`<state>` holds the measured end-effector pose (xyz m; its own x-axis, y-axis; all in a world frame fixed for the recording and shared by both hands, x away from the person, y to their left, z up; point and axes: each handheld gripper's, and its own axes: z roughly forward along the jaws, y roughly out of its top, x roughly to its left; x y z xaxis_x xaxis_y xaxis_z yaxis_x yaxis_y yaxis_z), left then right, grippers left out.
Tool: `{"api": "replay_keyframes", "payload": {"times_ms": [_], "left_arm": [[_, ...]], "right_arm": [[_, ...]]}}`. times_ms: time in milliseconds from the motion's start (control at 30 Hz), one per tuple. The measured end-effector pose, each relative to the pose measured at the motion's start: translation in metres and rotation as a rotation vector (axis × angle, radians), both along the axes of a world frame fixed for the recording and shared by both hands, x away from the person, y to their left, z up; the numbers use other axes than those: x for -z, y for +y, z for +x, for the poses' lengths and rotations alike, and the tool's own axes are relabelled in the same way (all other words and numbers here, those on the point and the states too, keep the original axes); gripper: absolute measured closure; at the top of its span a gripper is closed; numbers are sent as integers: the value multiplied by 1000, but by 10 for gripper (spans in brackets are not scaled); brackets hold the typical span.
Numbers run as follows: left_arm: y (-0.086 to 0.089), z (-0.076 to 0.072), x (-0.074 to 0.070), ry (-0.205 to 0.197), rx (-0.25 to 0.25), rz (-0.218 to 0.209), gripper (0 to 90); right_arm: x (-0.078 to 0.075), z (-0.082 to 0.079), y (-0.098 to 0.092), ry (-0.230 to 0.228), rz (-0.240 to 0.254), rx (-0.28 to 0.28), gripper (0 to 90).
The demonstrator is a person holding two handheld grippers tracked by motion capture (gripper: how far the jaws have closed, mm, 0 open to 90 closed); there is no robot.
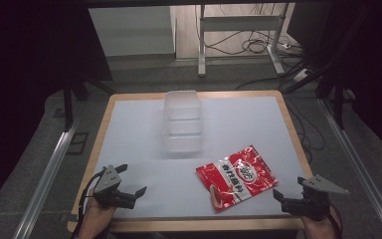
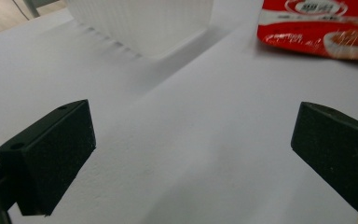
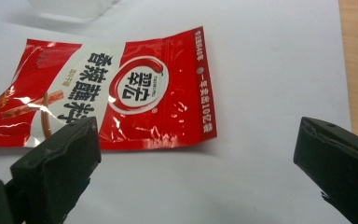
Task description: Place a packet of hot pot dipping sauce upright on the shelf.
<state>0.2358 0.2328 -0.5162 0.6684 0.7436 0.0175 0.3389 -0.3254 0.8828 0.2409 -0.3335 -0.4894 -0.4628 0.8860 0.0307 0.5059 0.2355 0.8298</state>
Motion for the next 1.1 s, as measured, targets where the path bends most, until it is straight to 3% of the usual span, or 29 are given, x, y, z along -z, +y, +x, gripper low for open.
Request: {"api": "replay_keyframes", "payload": {"times_ms": [100,233,367,500,600,833,1100], "left_arm": [[3,-1,-2,-17,-25,-2,0],[6,-1,-3,-12,-20,-49,0],[1,0,-3,13,4,-39,0],[-6,1,-2,40,28,12,0],[-9,1,-1,38,34,31,0],[-5,1,-1,40,25,1,0],[-3,2,-2,68,31,-22,0]], "right_arm": [[3,2,-1,20,-1,-11,4],[5,1,0,27,-3,-28,5],[7,3,3,44,-14,-41,4],[7,3,4,43,-22,-52,4],[8,4,4,52,-26,-53,2],[8,4,4,54,-28,-51,1],[6,5,7,46,-37,-57,1]]}}
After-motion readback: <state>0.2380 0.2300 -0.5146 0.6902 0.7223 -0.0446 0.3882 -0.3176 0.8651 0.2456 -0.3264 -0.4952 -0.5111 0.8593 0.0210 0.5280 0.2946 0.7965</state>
